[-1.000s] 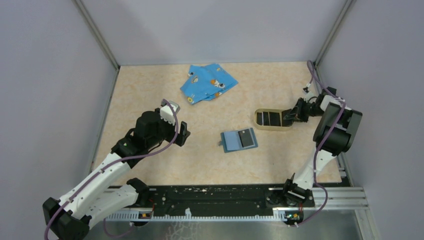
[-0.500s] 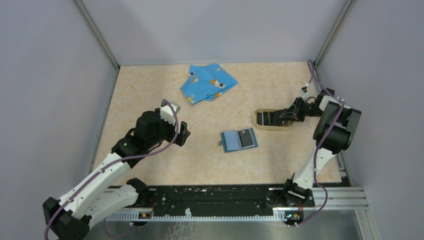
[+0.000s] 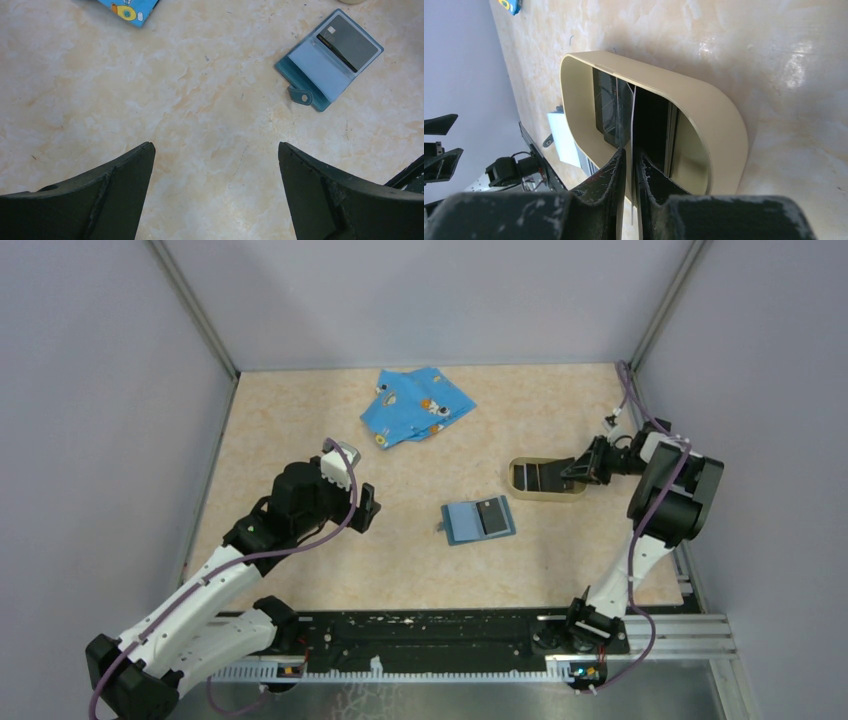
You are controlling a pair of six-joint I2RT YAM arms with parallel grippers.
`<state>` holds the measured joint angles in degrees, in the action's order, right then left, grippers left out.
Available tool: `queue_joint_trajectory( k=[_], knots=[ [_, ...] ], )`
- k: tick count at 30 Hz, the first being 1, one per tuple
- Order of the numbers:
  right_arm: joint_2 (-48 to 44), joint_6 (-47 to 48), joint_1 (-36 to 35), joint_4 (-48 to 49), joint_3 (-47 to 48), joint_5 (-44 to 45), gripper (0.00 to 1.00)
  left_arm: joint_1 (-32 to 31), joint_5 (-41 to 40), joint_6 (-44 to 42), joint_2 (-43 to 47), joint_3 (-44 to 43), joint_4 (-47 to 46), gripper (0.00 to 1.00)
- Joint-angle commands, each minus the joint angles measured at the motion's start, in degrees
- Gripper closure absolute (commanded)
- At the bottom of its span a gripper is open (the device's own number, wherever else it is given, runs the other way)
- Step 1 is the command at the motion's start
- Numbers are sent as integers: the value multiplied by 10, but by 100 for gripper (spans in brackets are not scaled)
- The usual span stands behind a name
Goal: Put the credit cards into the card holder
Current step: Pick up the credit card from the storage box.
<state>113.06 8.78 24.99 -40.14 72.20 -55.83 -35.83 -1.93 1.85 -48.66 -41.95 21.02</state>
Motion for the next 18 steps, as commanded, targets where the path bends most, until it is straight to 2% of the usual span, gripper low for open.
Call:
queue_joint_trajectory(
  k=[1,12,15,18],
  knots=[
    [-13,-2,15,0,22,-23,89,2,-2,-4,0,0,0,1],
    [-22,-2,30,-2,22,-19,95,2,-2,-4,2,0,0,1],
    [-28,-2,36,-1,24,-13,100,2,-2,-4,2,0,0,1],
    [-39,-1,39,0,22,5,100,2,-2,-4,3,0,0,1]
  ],
)
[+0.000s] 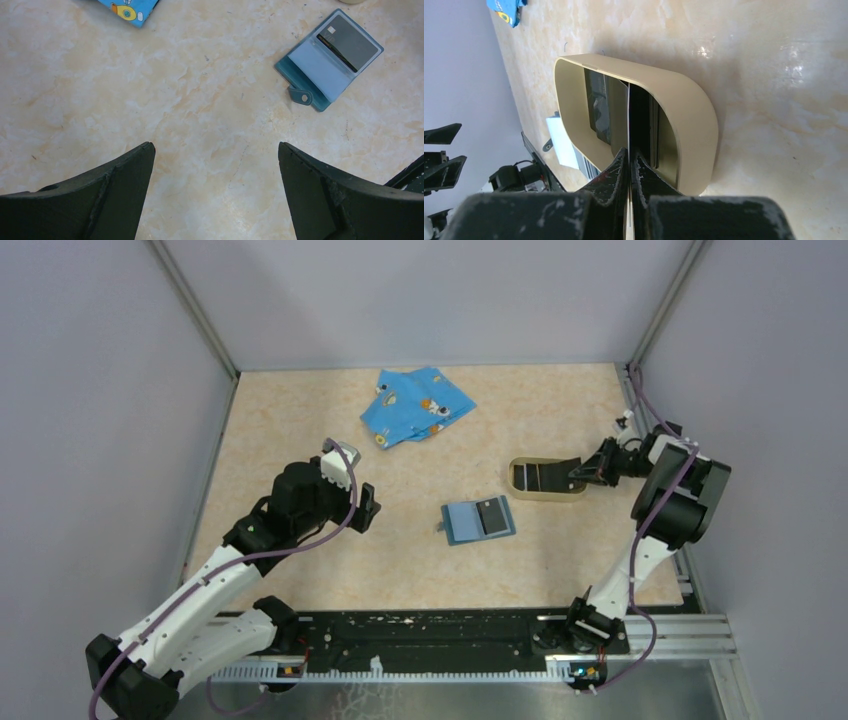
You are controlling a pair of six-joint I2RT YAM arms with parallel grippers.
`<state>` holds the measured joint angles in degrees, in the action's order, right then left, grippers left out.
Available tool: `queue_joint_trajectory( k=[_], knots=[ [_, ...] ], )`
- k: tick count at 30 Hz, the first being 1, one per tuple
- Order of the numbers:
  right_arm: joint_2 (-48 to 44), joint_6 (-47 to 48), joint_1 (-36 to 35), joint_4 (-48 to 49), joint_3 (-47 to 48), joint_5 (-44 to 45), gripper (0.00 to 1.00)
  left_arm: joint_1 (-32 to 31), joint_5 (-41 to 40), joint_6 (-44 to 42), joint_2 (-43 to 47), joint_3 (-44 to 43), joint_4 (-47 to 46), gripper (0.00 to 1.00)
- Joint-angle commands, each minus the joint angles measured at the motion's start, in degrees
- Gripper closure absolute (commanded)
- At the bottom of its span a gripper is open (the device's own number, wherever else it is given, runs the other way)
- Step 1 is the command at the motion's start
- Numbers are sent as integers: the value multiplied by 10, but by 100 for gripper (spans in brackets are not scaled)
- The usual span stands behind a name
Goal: Put the credit cards into the card holder
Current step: Pick up the credit card from the storage box.
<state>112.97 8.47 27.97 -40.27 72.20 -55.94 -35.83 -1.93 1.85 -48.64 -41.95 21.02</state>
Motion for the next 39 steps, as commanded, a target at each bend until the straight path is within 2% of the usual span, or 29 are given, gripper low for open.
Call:
queue_joint_trajectory(
  k=[1,9,17,24,30,34,39],
  knots=[
    [-42,3,9,1,22,13,100,2,-2,-4,3,0,0,1],
    [-107,30,10,-16,29,79,100,2,-1,-4,2,0,-1,1],
    [-183,61,10,-33,34,104,100,2,2,-3,7,2,-4,1],
    [-234,82,0,-29,31,16,100,2,31,22,23,3,-22,1],
    [-286,93,-91,-10,13,-41,100,2,131,95,28,14,-80,1],
    [-331,76,-149,39,-39,-115,100,2,214,192,49,67,-170,1],
    [-389,4,-205,182,-143,-200,100,2,296,349,74,211,-409,1]
  ],
)
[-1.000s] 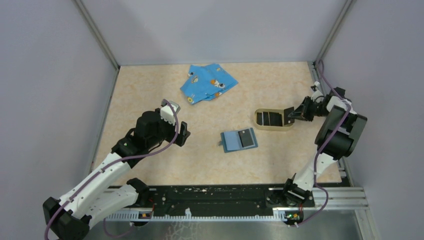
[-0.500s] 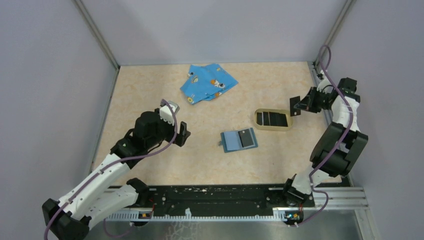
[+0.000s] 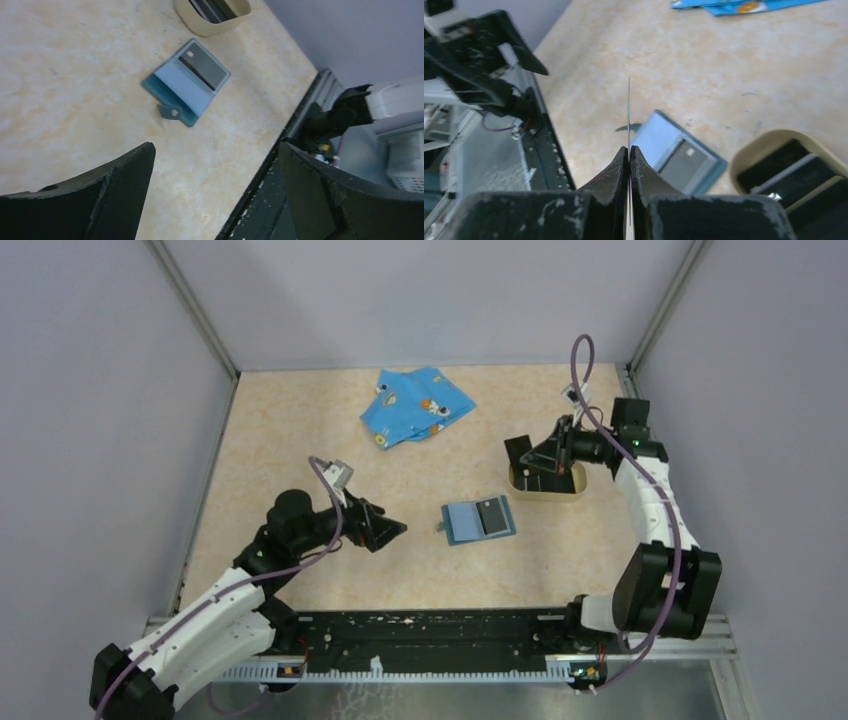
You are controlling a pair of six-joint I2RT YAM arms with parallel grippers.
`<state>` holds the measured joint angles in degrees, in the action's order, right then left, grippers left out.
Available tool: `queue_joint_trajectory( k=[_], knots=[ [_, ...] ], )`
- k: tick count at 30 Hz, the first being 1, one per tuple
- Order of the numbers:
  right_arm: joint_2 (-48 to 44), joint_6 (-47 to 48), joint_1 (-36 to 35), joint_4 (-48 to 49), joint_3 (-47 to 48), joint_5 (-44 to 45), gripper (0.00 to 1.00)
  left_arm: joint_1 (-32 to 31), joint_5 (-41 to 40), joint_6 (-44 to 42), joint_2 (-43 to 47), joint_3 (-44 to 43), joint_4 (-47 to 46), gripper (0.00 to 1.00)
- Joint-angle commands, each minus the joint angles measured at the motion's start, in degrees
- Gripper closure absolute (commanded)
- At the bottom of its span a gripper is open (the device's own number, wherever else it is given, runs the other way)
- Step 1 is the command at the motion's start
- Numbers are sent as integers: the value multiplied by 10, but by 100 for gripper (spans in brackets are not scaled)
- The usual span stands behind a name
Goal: Put the credit cards into the card holder
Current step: Pick up the credit card from the storage box, then insert the credit card into the card holder.
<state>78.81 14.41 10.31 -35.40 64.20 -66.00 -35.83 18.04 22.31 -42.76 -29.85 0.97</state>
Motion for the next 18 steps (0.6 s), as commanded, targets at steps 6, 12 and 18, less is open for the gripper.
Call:
queue_joint_trajectory(
  k=[6,12,18],
  knots=[
    [-83,-202,-61,385,-204,-164,100,-1,103,230,-7,233,-462,3],
    [-58,-122,-93,308,-187,-174,100,-38,60,245,-55,277,-582,3],
    [-44,-113,-126,307,-192,-170,100,-113,-11,224,-126,280,-654,3]
  ],
)
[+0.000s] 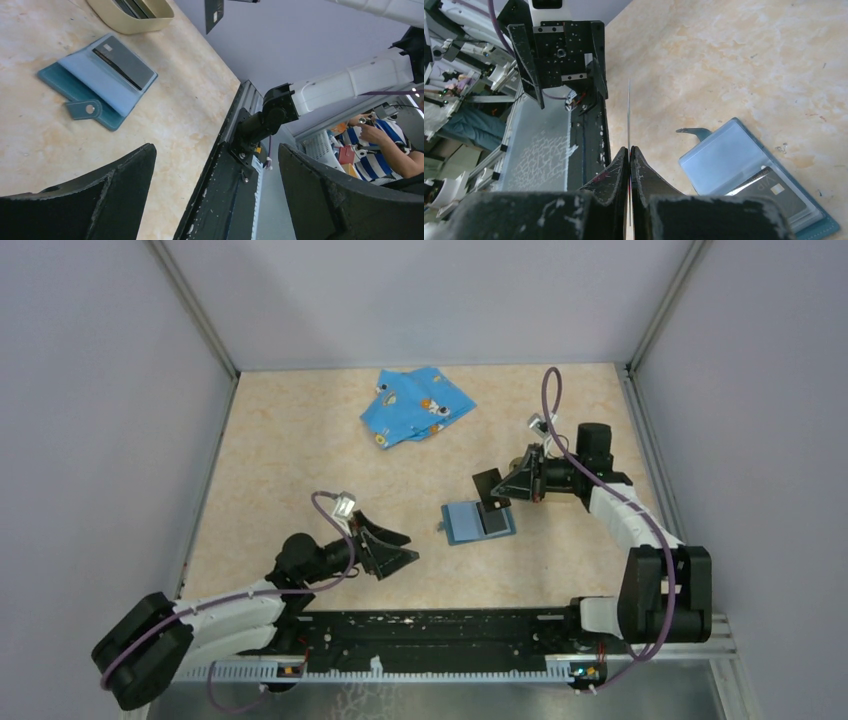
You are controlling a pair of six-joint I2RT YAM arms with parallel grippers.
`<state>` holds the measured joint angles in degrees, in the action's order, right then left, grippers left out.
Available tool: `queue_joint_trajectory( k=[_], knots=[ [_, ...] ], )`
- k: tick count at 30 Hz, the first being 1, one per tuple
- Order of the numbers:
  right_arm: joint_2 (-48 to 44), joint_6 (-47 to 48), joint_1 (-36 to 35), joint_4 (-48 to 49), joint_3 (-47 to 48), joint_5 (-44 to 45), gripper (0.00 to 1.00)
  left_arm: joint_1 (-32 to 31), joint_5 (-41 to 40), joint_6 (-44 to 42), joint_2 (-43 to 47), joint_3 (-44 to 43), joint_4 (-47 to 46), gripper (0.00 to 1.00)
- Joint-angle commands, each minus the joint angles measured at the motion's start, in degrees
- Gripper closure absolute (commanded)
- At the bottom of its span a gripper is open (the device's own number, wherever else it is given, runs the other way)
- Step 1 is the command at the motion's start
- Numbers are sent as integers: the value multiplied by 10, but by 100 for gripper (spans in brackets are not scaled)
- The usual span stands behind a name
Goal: Put the credit cards into the card holder
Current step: Insert the credit card into the card holder.
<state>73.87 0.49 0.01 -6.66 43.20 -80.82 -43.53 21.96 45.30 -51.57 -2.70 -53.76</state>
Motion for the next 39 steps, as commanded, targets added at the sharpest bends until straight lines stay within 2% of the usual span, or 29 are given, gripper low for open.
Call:
queue_joint_trajectory(
  k=[1,9,28,39],
  knots=[
    [6,27,-28,21,17,-21,100,-46,-55,-9,-52,7,-122,3],
    [6,35,-50,22,13,-16,100,-92,-80,-21,-142,-14,-187,4],
    [7,51,-85,29,-2,-10,100,-146,-110,-33,-292,-46,-320,7],
    [11,62,-102,26,-6,-7,100,-166,-121,-46,-351,-66,-353,8]
  ],
)
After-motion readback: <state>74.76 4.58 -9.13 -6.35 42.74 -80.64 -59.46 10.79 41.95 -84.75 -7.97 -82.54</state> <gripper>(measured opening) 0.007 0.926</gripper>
